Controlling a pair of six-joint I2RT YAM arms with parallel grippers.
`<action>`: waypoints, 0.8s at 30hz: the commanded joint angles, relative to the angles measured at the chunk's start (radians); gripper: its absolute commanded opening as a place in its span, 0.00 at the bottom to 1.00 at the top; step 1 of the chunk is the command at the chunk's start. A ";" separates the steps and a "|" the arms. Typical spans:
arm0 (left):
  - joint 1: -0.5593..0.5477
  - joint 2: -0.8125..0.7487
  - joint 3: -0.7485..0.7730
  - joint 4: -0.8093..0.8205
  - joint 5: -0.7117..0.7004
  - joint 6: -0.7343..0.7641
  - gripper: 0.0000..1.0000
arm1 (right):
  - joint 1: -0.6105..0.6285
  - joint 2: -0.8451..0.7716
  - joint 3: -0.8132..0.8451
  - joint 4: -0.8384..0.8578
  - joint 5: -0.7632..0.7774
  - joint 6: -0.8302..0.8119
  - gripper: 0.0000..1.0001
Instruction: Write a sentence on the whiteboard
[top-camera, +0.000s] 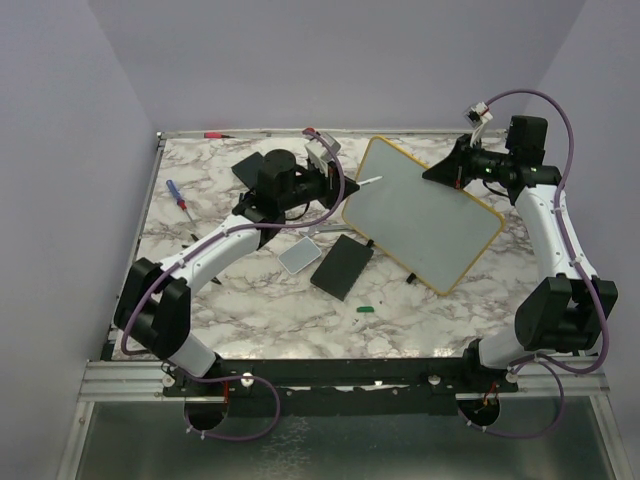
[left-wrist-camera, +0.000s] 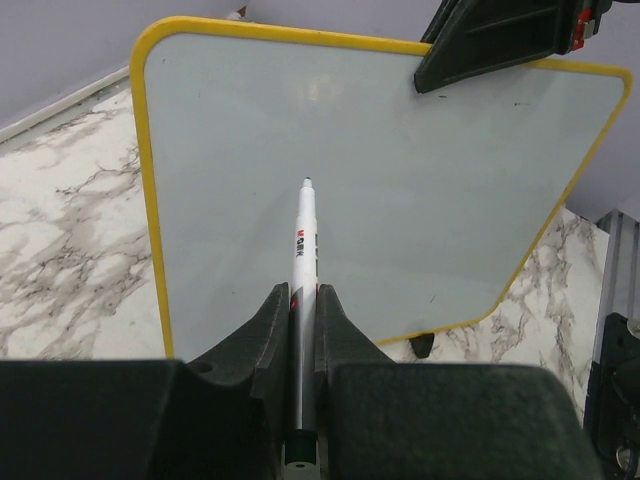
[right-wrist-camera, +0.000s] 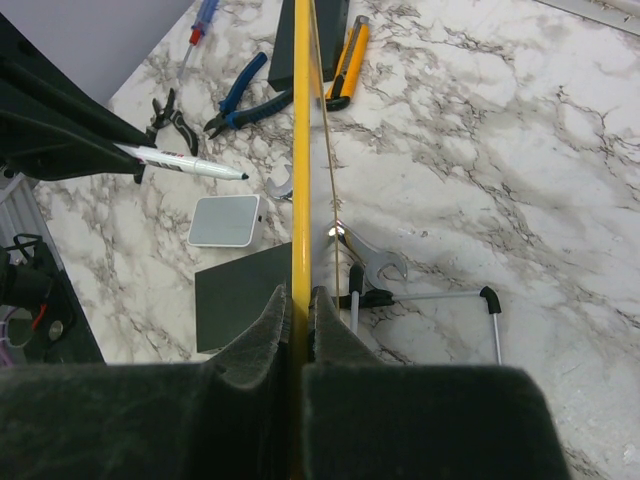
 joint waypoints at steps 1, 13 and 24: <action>0.005 0.047 0.056 0.048 0.039 -0.017 0.00 | 0.015 -0.013 -0.021 -0.057 -0.026 0.005 0.01; 0.020 0.103 0.070 0.085 0.023 -0.031 0.00 | 0.015 -0.011 -0.026 -0.053 -0.021 0.001 0.01; 0.040 0.142 0.073 0.133 0.029 -0.065 0.00 | 0.016 -0.010 -0.028 -0.050 -0.019 0.000 0.01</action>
